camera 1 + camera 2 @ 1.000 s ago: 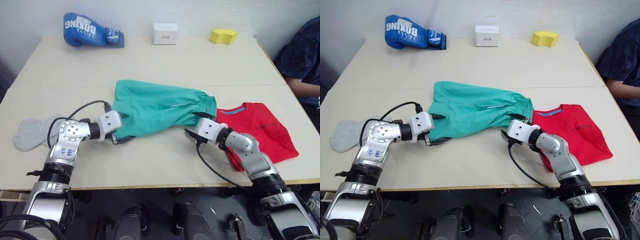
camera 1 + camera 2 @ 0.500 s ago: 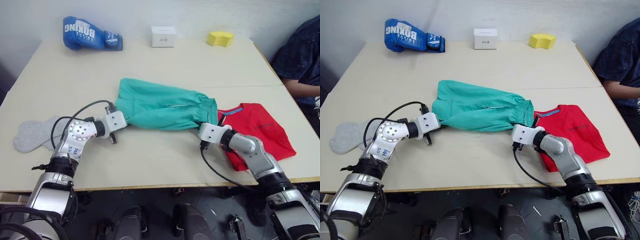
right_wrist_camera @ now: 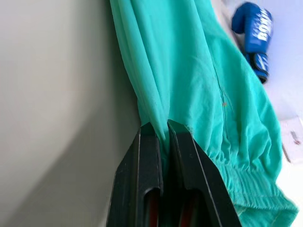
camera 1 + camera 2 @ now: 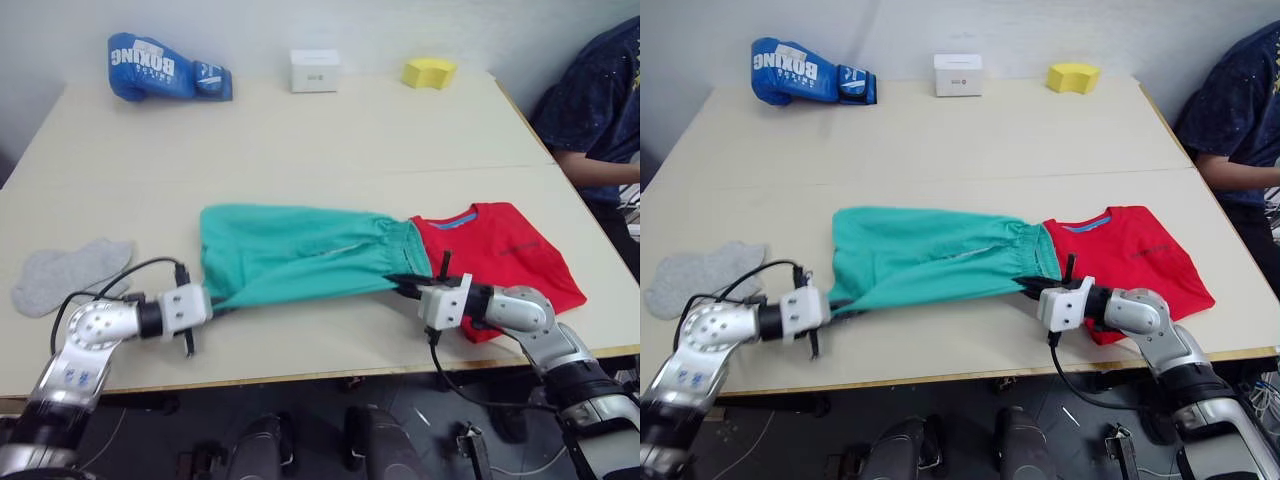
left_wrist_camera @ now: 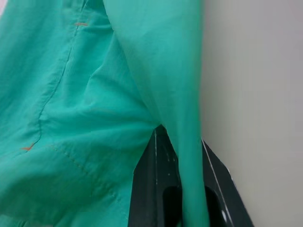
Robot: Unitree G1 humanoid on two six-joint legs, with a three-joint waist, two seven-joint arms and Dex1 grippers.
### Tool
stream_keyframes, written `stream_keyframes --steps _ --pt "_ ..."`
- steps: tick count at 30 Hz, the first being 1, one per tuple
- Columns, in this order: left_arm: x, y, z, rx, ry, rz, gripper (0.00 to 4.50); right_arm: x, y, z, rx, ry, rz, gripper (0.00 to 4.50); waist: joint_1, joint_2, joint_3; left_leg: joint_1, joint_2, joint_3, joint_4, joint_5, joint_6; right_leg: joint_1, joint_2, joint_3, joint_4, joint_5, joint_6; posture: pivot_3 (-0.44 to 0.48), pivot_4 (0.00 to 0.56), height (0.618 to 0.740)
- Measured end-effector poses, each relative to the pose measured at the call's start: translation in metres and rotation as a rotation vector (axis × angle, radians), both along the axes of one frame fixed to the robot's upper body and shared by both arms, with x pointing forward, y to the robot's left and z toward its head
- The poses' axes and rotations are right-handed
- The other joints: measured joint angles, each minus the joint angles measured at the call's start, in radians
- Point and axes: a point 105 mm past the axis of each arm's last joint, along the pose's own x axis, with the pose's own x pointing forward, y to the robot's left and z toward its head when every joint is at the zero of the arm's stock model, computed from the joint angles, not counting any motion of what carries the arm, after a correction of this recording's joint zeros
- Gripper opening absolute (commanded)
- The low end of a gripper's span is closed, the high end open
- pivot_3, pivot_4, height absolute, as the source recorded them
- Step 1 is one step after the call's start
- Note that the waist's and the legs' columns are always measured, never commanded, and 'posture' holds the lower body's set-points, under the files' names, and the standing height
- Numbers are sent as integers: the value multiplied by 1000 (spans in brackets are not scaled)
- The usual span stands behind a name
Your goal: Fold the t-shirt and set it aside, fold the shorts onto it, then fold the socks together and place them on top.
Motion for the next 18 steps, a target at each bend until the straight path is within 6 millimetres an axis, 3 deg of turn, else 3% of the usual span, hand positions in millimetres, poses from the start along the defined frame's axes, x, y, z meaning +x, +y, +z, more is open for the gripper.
stream_keyframes --steps 4,7,10,12,16,18 --pt "-26 9 8 -28 13 55 49 -12 3 -8 7 20 54 0 6 0 0 3 -2 -2 -3 -3 -5 3 -2 -1 -2 0 0 0 150 740" --pt "-49 10 0 -45 68 76 49 -23 3 -19 10 47 74 0 4 0 0 5 -2 -2 -5 -4 -6 5 -2 0 -4 0 -1 0 150 740" --pt "-59 10 -11 -96 102 129 49 -29 2 -26 13 73 74 0 4 0 0 5 -2 -2 -4 -3 -6 5 -2 -1 -3 -1 -1 0 150 740" --pt "-61 12 -15 -110 113 161 486 -31 3 -25 36 93 66 593 6 0 0 5 -2 -3 -4 -5 -4 5 -2 -1 -3 -1 -1 0 150 740" --pt "-67 44 -18 -111 156 336 1611 -41 -23 -26 87 224 -30 1888 15 0 0 6 -1 -3 -5 -8 -2 6 -2 -1 -6 -1 -2 0 150 740" --pt "-78 49 -16 -197 262 375 1622 -57 -24 -20 116 293 -22 2579 20 -1 -1 5 0 -4 -5 -8 -1 5 -2 -1 -6 -2 -3 0 150 740"
